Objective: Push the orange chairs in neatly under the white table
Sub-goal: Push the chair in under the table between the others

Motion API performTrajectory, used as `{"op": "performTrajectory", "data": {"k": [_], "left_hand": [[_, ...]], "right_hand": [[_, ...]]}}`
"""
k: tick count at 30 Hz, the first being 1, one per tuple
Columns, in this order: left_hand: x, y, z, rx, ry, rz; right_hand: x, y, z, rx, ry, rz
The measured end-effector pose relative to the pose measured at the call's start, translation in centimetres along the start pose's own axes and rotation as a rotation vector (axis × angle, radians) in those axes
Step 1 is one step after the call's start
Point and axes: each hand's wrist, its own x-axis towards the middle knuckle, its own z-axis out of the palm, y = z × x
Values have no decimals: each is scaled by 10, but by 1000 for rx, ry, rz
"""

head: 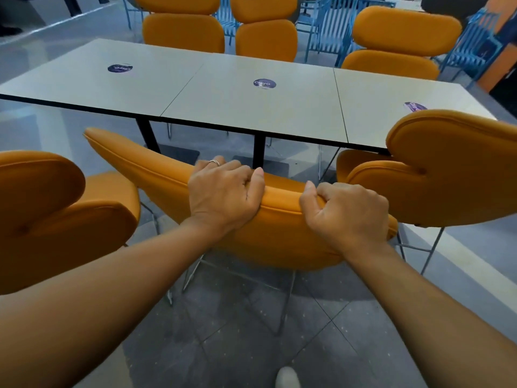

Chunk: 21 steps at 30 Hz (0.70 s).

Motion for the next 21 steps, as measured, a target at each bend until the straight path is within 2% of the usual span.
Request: {"op": "performTrajectory", "data": {"k": [8,15,18,21], "left_hand": [[41,15,35,35,-33,-14],[55,39,50,29,-103,-8],[54,37,43,-2,-179,23],[54,25,29,-33,-345,94]], "right_hand": [[49,40,21,31,44,-45],[71,79,26,73,11,-70],[70,81,24,76,-13,-76],[68,77,20,78,-46,-60]]}}
